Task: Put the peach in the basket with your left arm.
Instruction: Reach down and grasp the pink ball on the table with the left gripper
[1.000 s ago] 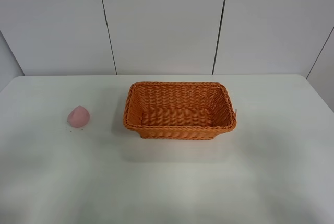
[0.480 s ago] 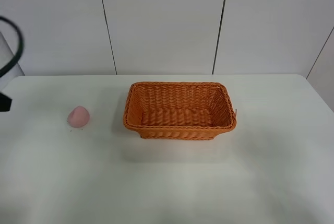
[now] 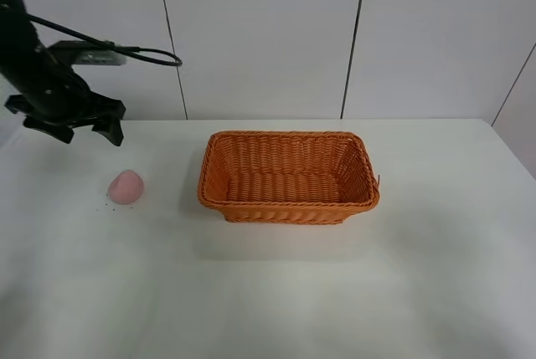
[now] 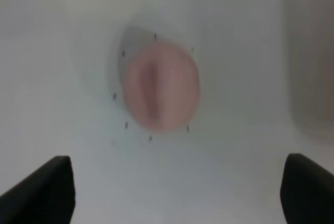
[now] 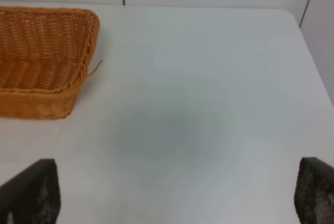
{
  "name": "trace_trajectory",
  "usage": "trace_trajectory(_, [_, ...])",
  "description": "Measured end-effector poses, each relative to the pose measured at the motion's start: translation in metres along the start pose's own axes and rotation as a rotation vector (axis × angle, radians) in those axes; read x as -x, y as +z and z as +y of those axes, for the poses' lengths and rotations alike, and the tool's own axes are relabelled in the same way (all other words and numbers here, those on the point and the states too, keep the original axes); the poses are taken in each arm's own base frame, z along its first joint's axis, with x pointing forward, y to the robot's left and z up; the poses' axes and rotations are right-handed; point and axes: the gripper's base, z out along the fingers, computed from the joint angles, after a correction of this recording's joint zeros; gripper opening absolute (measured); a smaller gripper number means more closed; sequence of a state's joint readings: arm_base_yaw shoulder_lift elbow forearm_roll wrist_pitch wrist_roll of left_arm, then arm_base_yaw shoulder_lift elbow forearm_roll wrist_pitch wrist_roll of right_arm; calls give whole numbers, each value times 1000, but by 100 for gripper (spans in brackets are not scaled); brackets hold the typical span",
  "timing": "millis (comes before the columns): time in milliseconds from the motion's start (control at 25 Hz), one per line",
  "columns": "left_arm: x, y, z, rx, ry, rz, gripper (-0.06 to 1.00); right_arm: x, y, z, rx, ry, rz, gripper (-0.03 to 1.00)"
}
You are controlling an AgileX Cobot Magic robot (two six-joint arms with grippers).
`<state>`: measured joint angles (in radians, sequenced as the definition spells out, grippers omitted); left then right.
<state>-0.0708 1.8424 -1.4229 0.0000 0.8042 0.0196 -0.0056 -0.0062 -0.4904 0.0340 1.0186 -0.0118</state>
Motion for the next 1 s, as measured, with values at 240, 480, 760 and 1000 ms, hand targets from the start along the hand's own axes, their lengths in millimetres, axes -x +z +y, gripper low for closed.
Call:
trace_trajectory(240, [19, 77, 3, 10, 4, 123, 82, 0, 0, 0, 0, 0, 0, 69])
trace_trajectory(480, [9, 122, 6, 17, 8, 223, 82, 0, 0, 0, 0, 0, 0, 69])
trace_trajectory(760, [8, 133, 6, 19, 9, 229, 72, 0, 0, 0, 0, 0, 0, 69])
trace_trajectory(1000, [14, 120, 7, 21, 8, 221, 13, 0, 0, 0, 0, 0, 0, 69])
